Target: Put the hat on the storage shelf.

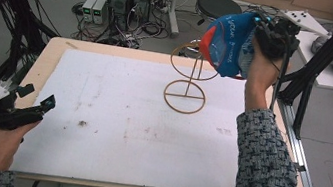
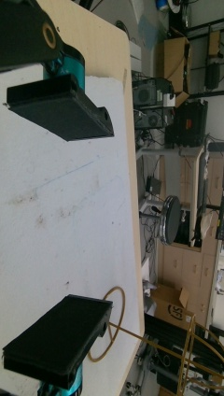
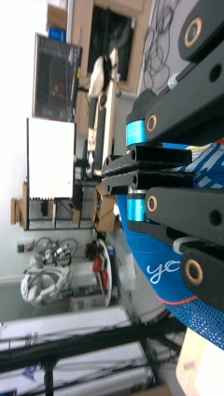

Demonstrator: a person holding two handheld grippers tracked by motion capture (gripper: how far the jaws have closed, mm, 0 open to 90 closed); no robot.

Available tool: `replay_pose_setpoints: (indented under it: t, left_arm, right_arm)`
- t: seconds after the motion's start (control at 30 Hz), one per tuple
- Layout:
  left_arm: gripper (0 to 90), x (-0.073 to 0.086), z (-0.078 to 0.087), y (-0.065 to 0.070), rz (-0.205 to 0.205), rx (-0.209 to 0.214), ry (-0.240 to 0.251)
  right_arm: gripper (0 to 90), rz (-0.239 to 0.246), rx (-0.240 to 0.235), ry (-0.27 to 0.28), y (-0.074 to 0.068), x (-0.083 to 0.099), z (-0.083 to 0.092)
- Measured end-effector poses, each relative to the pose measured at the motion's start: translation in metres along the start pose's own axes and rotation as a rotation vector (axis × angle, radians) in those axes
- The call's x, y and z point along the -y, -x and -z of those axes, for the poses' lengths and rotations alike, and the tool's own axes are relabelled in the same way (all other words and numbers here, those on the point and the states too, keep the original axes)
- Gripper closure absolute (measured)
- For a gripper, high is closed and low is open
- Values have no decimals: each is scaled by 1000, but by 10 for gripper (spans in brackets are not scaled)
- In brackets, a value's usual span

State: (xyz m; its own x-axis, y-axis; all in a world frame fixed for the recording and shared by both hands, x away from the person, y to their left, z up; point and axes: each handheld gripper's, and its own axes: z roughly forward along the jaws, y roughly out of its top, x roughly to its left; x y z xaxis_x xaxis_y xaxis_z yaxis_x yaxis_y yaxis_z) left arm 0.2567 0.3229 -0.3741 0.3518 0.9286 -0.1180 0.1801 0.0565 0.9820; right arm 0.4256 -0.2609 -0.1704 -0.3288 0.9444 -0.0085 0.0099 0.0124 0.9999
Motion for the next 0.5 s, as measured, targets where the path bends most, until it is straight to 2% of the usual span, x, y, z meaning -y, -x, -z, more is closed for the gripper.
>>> replay_pose_setpoints:
  t: [0.3, 0.5]
  left_arm:
    - [146, 0, 0, 0, 0, 3, 3]
    - [146, -1, 1, -1, 3, 1, 8]
  right_arm:
    - [890, -17, -67, -16, -19, 4, -10]
    - [889, -33, -107, -47, -29, 11, -18]
